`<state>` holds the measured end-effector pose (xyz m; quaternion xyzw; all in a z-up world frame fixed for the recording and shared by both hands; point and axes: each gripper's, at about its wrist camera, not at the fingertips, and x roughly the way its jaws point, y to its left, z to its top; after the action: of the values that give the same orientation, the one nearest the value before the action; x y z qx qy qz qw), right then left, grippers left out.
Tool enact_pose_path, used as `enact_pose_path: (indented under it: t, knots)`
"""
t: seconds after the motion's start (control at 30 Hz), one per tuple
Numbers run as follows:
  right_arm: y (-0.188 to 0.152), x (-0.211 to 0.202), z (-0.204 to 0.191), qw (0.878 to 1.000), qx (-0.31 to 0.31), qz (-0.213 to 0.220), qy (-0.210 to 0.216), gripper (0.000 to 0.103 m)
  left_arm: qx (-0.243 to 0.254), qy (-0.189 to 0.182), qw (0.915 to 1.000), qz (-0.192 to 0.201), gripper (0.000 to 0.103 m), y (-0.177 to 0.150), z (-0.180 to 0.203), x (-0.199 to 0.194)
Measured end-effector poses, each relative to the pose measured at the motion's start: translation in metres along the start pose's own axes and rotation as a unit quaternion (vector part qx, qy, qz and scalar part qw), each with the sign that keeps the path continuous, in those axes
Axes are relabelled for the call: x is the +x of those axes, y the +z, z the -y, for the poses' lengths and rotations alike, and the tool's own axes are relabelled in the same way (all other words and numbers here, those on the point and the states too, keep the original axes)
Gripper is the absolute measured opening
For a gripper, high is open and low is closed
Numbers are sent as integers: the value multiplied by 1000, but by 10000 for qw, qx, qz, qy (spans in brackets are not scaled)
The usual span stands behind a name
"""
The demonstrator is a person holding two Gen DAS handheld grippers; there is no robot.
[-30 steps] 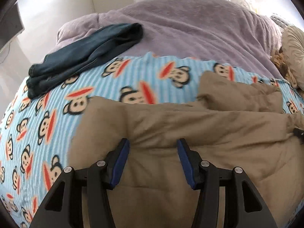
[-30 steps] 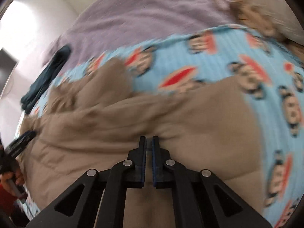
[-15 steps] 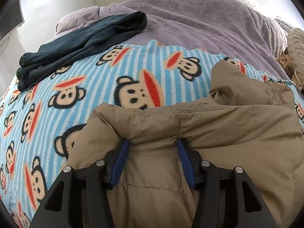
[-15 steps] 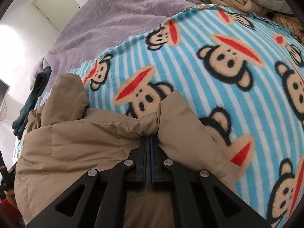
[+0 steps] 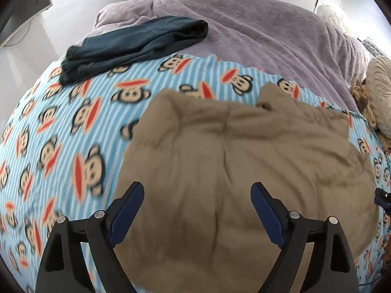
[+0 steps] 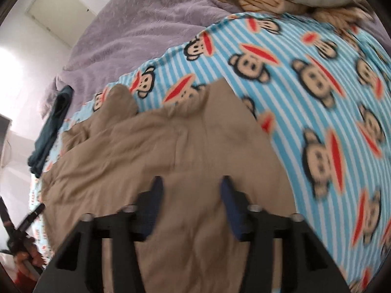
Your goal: Fold large clothes
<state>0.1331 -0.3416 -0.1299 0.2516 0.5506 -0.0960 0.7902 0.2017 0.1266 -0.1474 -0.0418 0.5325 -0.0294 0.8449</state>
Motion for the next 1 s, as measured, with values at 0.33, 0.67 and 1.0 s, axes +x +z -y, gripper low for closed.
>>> enact_pose_path:
  t: [0.33, 0.67, 1.0]
  knots:
    - [-80, -31, 11, 9971, 510, -472, 315, 79, -580, -66, 9966, -580, 103, -74, 1, -16]
    - [-108, -27, 22, 9902, 1036, -695, 626, 103, -925, -423, 9899, -990, 103, -101, -10, -7]
    - [-127, 11, 59, 9408, 2735, -911, 1783, 103, -2584, -1421, 9506, -971, 103, -126, -74, 15]
